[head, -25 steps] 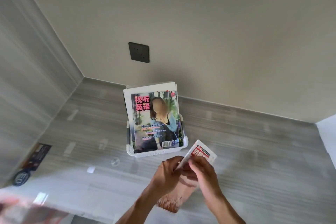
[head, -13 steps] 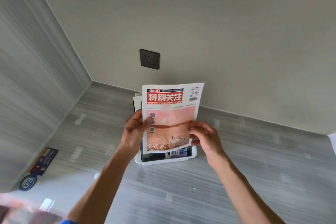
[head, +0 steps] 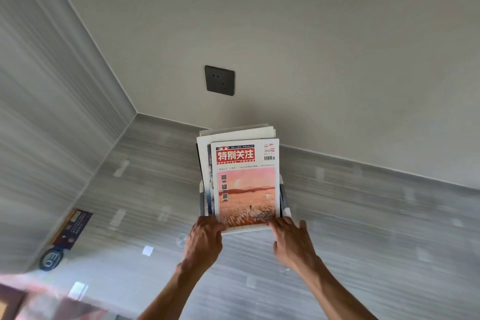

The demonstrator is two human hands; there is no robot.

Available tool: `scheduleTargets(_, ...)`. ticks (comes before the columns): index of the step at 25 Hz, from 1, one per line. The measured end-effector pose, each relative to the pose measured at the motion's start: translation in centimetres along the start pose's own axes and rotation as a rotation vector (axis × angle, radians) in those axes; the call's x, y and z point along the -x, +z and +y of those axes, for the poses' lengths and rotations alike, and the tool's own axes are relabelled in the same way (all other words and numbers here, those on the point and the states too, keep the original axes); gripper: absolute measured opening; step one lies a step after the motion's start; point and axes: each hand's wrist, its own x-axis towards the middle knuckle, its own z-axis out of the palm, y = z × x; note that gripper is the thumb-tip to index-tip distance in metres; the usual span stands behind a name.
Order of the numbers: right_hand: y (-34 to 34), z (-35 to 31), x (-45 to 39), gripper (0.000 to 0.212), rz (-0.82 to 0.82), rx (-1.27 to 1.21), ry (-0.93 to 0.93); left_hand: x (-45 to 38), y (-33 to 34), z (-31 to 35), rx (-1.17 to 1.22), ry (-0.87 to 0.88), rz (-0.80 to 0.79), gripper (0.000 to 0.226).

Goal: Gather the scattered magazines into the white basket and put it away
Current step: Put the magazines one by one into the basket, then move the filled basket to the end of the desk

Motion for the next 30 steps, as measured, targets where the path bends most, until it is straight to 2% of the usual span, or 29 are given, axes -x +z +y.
scheduleTargets(3,0.4,-0.2,1.4,0.044,0.035,0.055,-0.058,1.0,0.3,-0.2,-0.106,0.038,-0.174,0.030)
scheduleTargets(5,1.3,-0.5,3.8,0.034,0.101,0.016,-0.084,2.0,-0.1,0.3,-0.119,0.026,-0.189,0.026)
scheduleTargets(7,2.2,0.2,6.9,0.027,0.120,0.003,-0.090,3.4,0.1,1.3,-0.171,0.093,-0.228,0.022)
scheduleTargets(9,3.1,1.4,9.9,0.032,0.130,-0.037,-0.094,5.5,0.9,2.7,-0.206,0.188,-0.256,0.033)
scheduleTargets(11,4.0,2.7,12.4,0.033,0.106,-0.074,-0.055,7.4,2.0,3.7,-0.200,0.243,-0.233,0.035)
scheduleTargets(13,4.1,3.3,14.1,0.031,0.073,-0.137,0.003,8.5,2.2,4.4,-0.063,0.158,-0.246,0.029)
scheduleTargets(14,4.1,3.7,14.3,0.036,0.064,-0.182,0.034,8.4,2.0,4.5,0.044,0.075,-0.244,0.034)
scheduleTargets(16,2.3,4.6,13.3,0.040,0.199,-0.395,0.047,6.6,1.1,4.2,0.289,-0.086,-0.151,0.058)
scheduleTargets(17,0.9,5.2,12.4,0.034,0.329,-0.573,0.083,4.9,0.4,4.0,0.364,-0.159,-0.108,0.076)
scheduleTargets(19,-2.0,6.6,9.9,0.018,0.520,-1.019,0.218,0.8,-0.8,4.1,0.521,-0.271,-0.167,0.109)
scheduleTargets(20,-2.9,7.1,8.6,0.018,0.531,-1.214,0.293,-1.1,-1.0,4.9,0.624,-0.286,-0.233,0.116)
scheduleTargets(21,-3.5,7.3,7.4,0.023,0.538,-1.342,0.348,-2.7,-0.9,6.0,0.728,-0.251,-0.280,0.114)
scheduleTargets(23,-3.9,7.0,5.5,0.038,0.572,-1.482,0.428,-5.0,0.7,8.0,0.894,-0.183,-0.248,0.098)
scheduleTargets(25,-3.6,7.1,4.3,0.058,0.540,-1.581,0.424,-5.9,2.2,8.5,0.993,-0.168,-0.184,0.093)
scheduleTargets(26,-3.1,7.4,3.8,0.065,0.462,-1.610,0.387,-6.0,2.6,8.0,1.025,-0.181,-0.182,0.091)
scheduleTargets(28,-2.7,8.4,3.2,0.070,0.260,-1.627,0.317,-6.3,2.4,6.6,1.050,-0.247,-0.213,0.088)
scheduleTargets(30,-2.5,9.1,2.6,0.068,0.182,-1.609,0.320,-6.8,2.0,5.7,1.009,-0.292,-0.281,0.076)
